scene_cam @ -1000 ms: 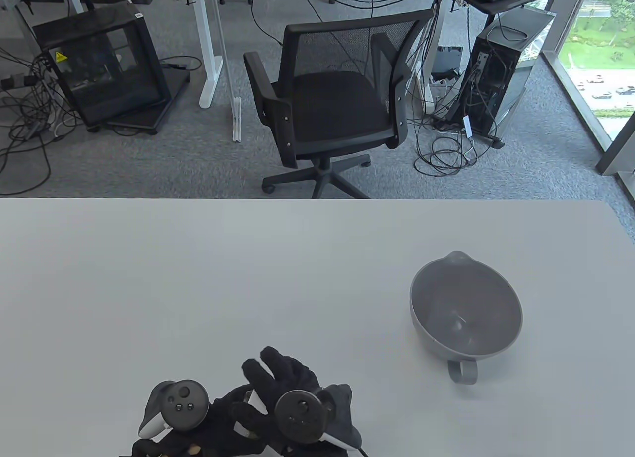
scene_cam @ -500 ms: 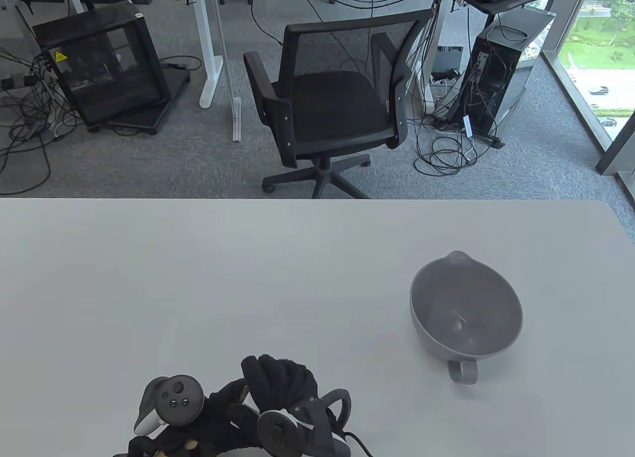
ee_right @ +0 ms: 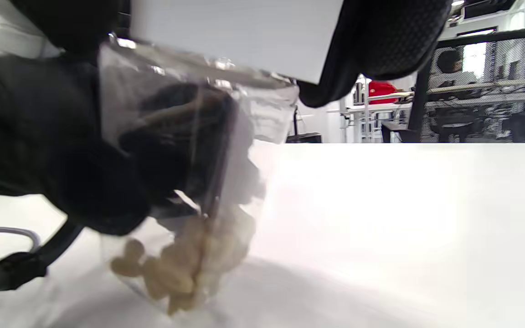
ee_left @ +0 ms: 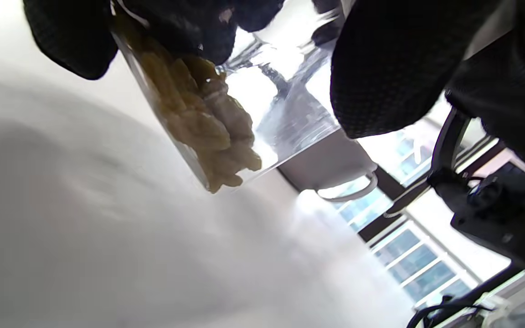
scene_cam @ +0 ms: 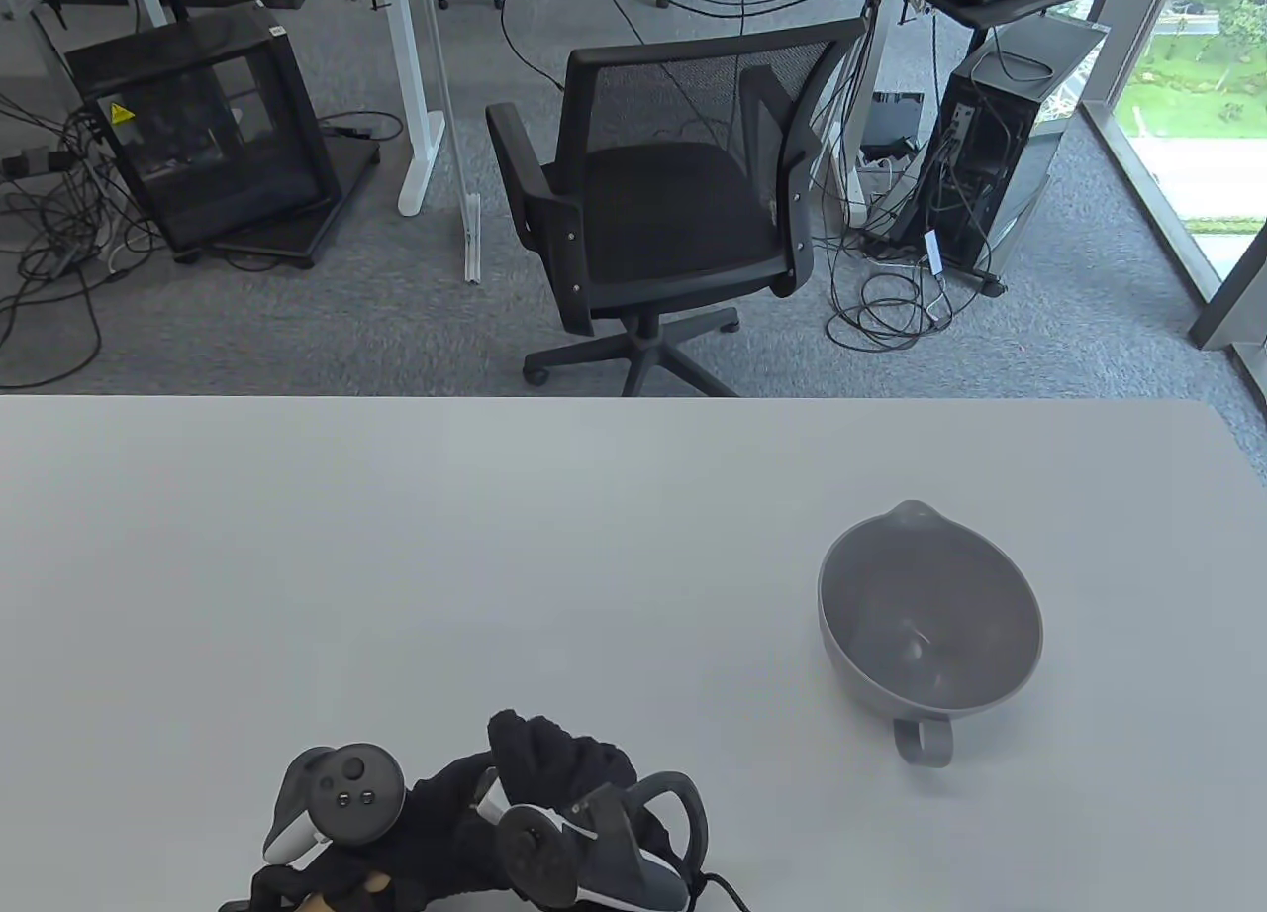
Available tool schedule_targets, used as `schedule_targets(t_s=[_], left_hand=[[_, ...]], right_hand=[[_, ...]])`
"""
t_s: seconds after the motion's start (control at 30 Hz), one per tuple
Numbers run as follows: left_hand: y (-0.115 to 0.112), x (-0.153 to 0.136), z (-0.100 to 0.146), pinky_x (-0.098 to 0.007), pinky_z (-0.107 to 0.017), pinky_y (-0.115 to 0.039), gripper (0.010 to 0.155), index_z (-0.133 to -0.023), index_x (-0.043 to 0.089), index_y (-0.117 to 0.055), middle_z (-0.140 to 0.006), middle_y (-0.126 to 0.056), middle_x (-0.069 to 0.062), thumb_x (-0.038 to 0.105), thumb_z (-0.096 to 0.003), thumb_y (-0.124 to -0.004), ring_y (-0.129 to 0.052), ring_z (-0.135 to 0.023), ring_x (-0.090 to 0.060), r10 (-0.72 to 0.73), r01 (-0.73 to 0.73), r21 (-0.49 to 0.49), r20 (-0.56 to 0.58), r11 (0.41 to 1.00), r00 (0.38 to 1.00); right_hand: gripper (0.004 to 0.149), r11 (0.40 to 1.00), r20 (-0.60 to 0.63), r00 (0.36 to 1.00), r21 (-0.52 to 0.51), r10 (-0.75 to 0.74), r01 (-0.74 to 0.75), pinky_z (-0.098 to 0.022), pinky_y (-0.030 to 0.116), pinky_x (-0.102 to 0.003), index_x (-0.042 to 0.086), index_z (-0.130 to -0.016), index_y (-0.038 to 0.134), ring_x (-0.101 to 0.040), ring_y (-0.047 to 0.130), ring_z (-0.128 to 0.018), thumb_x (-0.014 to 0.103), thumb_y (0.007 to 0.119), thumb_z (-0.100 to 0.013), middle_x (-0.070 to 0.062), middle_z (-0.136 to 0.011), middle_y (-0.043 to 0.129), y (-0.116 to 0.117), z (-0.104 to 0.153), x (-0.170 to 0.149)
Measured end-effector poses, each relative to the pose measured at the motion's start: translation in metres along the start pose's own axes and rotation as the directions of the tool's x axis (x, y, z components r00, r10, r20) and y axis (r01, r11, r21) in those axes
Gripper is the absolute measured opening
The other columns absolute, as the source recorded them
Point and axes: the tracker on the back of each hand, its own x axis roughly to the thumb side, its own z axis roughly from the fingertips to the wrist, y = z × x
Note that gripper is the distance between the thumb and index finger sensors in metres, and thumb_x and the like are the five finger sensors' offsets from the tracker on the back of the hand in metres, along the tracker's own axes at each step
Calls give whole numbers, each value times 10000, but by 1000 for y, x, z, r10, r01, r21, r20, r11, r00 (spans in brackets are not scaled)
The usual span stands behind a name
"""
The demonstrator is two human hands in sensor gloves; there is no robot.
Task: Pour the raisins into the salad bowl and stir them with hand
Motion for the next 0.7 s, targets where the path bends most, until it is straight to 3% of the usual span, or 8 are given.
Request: schedule_targets(t_s=[0.07, 0.2, 0.33, 0.43, 0.5, 0.53, 0.6, 0.7], left_hand=[[0, 0, 0, -646, -586, -768, 929, -1026, 122, -450, -1031, -626, -190, 474, -364, -1000, -770, -899, -440, 136, -136, 0, 1, 991, 991], [4, -5, 2, -649, -591, -759, 926, -1024, 104, -447, -1026, -626, -204, 478, -372, -988, -775, -886, -454, 114, -114, 19, -15, 993, 993], [7, -16, 7, -654, -595, -745, 927, -1026, 103, -440, -1028, -618, -206, 478, -375, -984, -768, -889, -456, 105, -104, 32, -32, 994, 994], [10, -16, 8, -658, -597, -736, 930, -1028, 103, -431, -1031, -613, -203, 490, -382, -975, -766, -891, -451, 139, -138, 54, -17, 989, 990], [12, -14, 7, -656, -595, -731, 928, -1028, 81, -429, -1022, -611, -225, 497, -392, -962, -765, -874, -469, 130, -128, 75, -19, 989, 991], [11, -16, 8, -678, -589, -714, 921, -1023, 59, -444, -1012, -612, -249, 495, -395, -958, -762, -854, -492, 103, -99, 77, -46, 992, 994], [11, -20, 9, -690, -589, -698, 923, -1026, 59, -448, -1013, -617, -251, 489, -393, -963, -755, -850, -505, 8, -4, 54, -70, 999, 998], [14, -22, 12, -692, -596, -697, 917, -1032, 79, -435, -1030, -601, -237, 479, -394, -960, -736, -877, -503, -9, 14, 64, -84, 998, 996]], right_hand=[[798, 996, 48, 997, -65, -63, 66, -639, 679, -545, 229, -1090, 523, -331, 834, -780, 675, 714, -457, -126, -1027, 716, -5, 2, -4], [779, 916, 206, 965, -330, -164, 226, -659, 616, -593, 253, -1073, 544, -346, 791, -796, 640, 759, -431, -129, -1026, 695, -29, 10, -16], [785, 846, 107, 952, -438, -286, 303, -649, 601, -610, 223, -1081, 507, -362, 781, -810, 640, 726, -453, -146, -1037, 670, -39, 15, -30], [785, 899, -31, 971, -386, -237, 207, -631, 582, -647, 170, -1080, 514, -415, 767, -820, 622, 718, -470, -195, -1038, 662, -20, 6, -39], [777, 963, -166, 974, -244, -153, 110, -628, 573, -656, 146, -1088, 491, -430, 757, -819, 622, 668, -499, -214, -1036, 654, 2, -3, -50], [782, 974, -191, 969, -192, -156, 119, -626, 575, -655, 135, -1099, 456, -430, 745, -829, 630, 640, -522, -215, -1046, 634, 6, -6, -55], [787, 976, -261, 941, -79, -218, 204, -629, 523, -691, 115, -1098, 454, -470, 699, -843, 574, 717, -514, -237, -1052, 603, 20, -10, -66], [787, 971, -339, 910, -63, -240, 232, -625, 529, -686, 109, -1096, 460, -475, 704, -833, 570, 722, -514, -242, -1046, 608, 31, -12, -81]])
